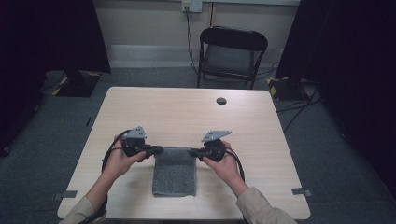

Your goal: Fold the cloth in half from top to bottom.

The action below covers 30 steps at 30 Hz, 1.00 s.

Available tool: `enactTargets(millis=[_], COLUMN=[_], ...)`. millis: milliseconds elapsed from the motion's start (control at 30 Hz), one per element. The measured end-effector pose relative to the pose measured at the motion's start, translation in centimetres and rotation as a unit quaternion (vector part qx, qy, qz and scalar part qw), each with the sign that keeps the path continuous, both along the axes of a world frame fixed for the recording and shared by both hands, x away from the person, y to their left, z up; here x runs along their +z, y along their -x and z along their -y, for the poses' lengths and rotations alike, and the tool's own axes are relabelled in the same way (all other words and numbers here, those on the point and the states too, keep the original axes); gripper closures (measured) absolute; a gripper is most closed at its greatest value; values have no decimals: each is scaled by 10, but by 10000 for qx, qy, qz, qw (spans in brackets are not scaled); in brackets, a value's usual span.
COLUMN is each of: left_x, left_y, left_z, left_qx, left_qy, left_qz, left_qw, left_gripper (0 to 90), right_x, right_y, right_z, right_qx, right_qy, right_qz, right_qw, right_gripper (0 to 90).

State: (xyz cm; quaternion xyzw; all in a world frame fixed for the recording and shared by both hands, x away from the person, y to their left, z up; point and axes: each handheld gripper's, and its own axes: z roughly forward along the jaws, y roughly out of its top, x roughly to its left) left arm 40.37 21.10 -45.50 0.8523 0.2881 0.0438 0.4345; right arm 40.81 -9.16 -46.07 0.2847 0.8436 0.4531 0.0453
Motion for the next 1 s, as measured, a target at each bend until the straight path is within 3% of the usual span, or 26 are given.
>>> enactTargets(millis=[100, 267, 400, 533, 600, 667, 700, 800, 900, 933, 1000], left_x=[-17, -31, -30, -31, -29, -22, -16, 2, 11, 10, 5], left_y=[7, -3, -23, -56, -72, -82, -82, -73, -55, -46, -34], left_z=[3, 3, 3, 2, 3, 2, 1, -3, -4, -4, -2], left_qx=[-77, 0, 107, 307, 403, 496, 493, 369, 176, 139, 59], left_qy=[-268, -169, -215, -244, -166, 6, 95, 263, 286, 341, 252], left_qz=[-183, -335, -265, -193, -179, -133, -86, 73, 108, 98, 14], left_qw=[9994, 9993, 9994, 9990, 9989, 9987, 9987, 9989, 9994, 9993, 9997], left_gripper=[860, 860, 859, 858, 857, 855, 855, 854, 849, 848, 846], right_x=[-13, -29, -30, -30, -28, -24, -20, -6, 10, 12, 11], right_y=[11, 10, -12, -42, -57, -72, -78, -76, -60, -53, -39], right_z=[-2, -6, -8, -14, -16, -15, -13, -8, -1, 1, 5], right_qx=[119, 111, 7, -168, -271, -507, -608, -560, -373, -319, -221], right_qy=[110, 231, 247, 290, 312, 163, -21, -164, -198, -207, -114], right_qz=[-128, -265, -238, -195, -108, -76, -59, 53, 221, 226, 229], right_qw=[9998, 9993, 9994, 9992, 9991, 9986, 9981, 9983, 9989, 9990, 9994], right_gripper=[881, 881, 881, 881, 881, 881, 881, 880, 880, 880, 879])
